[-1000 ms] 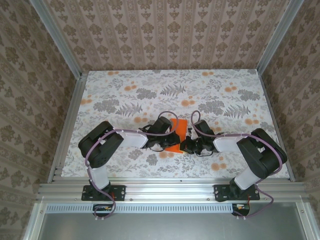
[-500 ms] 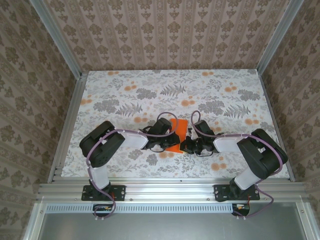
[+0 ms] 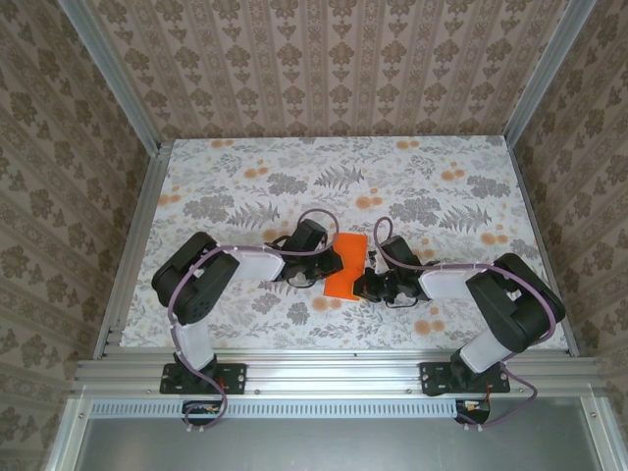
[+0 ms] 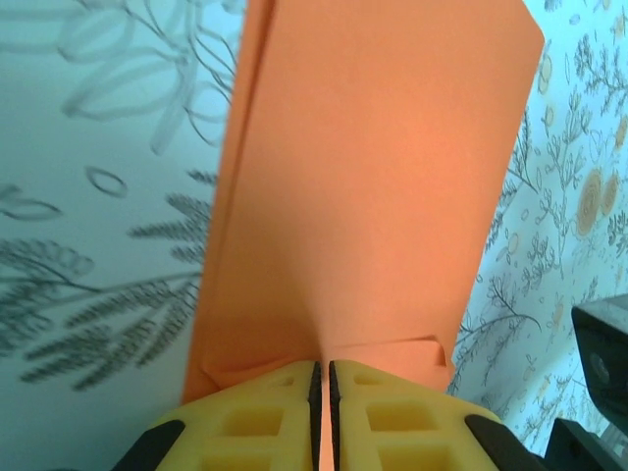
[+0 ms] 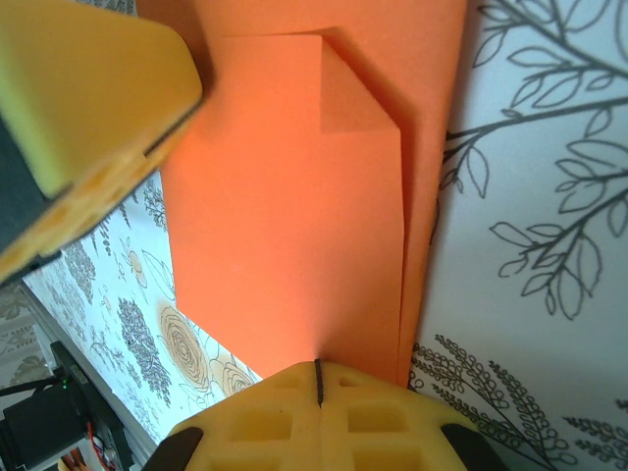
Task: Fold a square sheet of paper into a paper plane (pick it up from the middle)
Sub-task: Fold the triangle a second time at the center of the table.
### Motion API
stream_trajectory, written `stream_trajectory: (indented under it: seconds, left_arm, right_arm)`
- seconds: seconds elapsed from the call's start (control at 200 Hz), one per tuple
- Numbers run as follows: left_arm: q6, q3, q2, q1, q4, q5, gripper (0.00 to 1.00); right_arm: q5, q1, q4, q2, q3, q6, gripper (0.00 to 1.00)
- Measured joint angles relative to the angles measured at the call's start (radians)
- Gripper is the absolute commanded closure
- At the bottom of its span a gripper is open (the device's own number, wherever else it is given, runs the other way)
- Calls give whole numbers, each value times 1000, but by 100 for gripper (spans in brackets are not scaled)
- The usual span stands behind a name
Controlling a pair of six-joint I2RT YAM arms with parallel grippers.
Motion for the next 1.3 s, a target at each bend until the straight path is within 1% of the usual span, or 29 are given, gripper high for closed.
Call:
stream_trajectory:
  seconds: [0.335, 0.59, 0.795, 0.905, 1.005, 1.16, 1.3]
  left_arm:
    - [27, 9, 5, 60, -19, 30, 85]
    - [56, 9, 5, 122, -21, 47, 84]
    - [86, 9, -26, 138, -75, 43, 83]
    - [100, 9, -71, 129, -107, 41, 83]
    - [109, 25, -102, 92, -128, 42, 85]
    - [113, 59, -100, 17, -138, 44, 87]
    - [109, 60, -54, 2, -124, 57, 88]
  right_arm:
    - [1, 0, -7, -3, 0, -8, 95]
    - [1, 0, -19, -8, 0, -12, 95]
    - [1, 0, -37, -8, 11, -11, 94]
    - [1, 0, -53, -8, 20, -8, 93]
    - [1, 0, -68, -9, 28, 5, 91]
    - [1, 0, -106, -42, 53, 9, 90]
    - [-1, 0, -117, -77, 88, 8, 90]
